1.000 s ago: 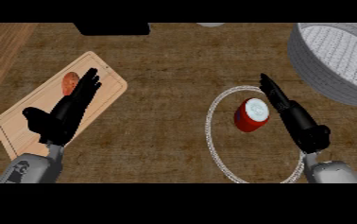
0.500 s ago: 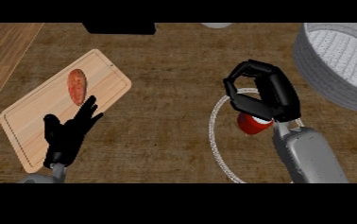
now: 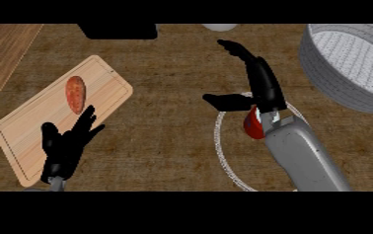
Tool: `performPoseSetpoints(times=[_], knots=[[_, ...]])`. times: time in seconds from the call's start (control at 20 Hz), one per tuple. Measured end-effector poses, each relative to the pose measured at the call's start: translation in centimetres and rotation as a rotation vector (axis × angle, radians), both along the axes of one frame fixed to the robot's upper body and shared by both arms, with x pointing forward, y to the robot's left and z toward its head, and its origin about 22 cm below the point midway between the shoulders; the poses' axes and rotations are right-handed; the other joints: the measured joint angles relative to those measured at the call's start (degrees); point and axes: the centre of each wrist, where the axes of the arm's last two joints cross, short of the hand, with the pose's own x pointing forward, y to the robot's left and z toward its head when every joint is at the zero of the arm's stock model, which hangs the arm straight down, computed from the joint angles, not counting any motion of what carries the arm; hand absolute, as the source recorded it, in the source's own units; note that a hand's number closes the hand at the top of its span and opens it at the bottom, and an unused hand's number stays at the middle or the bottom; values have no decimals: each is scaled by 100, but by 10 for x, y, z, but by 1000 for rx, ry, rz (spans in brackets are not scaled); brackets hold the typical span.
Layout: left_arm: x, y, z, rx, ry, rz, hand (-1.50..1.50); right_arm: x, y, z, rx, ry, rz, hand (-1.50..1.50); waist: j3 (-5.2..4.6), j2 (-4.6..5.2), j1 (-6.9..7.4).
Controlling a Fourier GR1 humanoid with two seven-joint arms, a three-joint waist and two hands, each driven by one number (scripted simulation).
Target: Pick the can from the placemat and place it in the basket
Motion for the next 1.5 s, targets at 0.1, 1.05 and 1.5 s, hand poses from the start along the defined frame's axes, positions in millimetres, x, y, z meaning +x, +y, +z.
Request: performPoseSetpoints(times=[0.1, 1.05, 1.5], knots=[[-3, 3, -1, 4, 9, 13, 0, 6, -13, 15, -139, 3, -70, -150, -1, -29, -76], [-16, 9, 2, 8, 34, 50, 0, -11, -64, 199, -738, 346, -2, -150, 4, -51, -248], [-19, 4, 4, 3, 22, 32, 0, -26, -81, 212, -744, 419, 48, -150, 14, -1, -151]])
